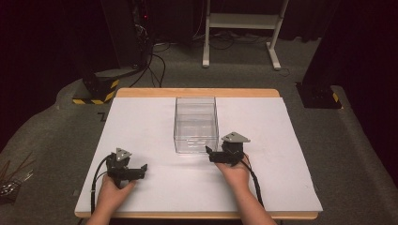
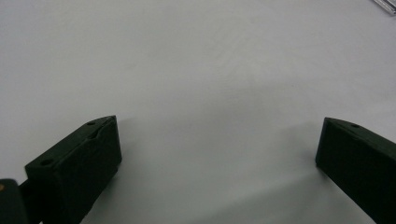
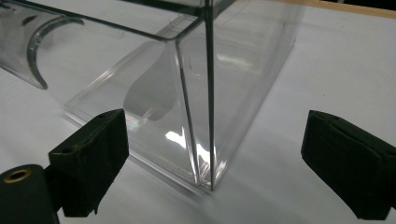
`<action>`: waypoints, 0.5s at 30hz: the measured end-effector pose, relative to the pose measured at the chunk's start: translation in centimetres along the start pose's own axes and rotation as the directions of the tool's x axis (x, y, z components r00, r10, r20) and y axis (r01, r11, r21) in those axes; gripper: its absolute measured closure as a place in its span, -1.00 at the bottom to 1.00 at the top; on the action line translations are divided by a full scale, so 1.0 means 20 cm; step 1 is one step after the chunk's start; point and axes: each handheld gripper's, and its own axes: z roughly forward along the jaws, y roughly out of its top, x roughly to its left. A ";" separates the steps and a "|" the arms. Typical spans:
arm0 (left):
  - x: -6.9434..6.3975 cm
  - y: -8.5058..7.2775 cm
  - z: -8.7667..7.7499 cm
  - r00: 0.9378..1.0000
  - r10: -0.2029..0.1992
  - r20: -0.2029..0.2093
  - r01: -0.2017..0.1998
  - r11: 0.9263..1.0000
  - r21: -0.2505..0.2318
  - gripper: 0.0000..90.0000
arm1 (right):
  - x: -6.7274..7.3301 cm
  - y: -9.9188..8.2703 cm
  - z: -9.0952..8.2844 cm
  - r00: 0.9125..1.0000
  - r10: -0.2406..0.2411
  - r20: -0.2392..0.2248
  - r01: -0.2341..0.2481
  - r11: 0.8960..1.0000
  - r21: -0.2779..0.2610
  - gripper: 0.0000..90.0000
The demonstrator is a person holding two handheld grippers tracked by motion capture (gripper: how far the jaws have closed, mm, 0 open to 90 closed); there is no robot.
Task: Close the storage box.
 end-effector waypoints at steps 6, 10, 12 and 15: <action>0.00 0.00 0.00 1.000 0.002 -0.001 -0.002 1.000 0.000 -0.99 | -0.01 0.01 0.03 1.000 0.008 0.010 -0.008 1.000 -0.009 -0.83; 0.00 0.00 0.00 1.000 0.001 0.000 -0.001 1.000 0.000 -0.99 | -0.01 0.02 0.04 1.000 0.014 0.017 -0.014 1.000 -0.010 -0.83; 0.00 0.00 0.00 1.000 0.002 -0.001 -0.002 1.000 0.000 -0.99 | -0.01 0.02 0.04 1.000 0.015 0.018 -0.014 1.000 -0.011 -0.83; 0.00 0.00 0.00 1.000 0.002 -0.001 -0.002 1.000 0.000 -0.99 | -0.02 0.03 0.06 1.000 0.015 0.023 -0.014 1.000 -0.014 -0.83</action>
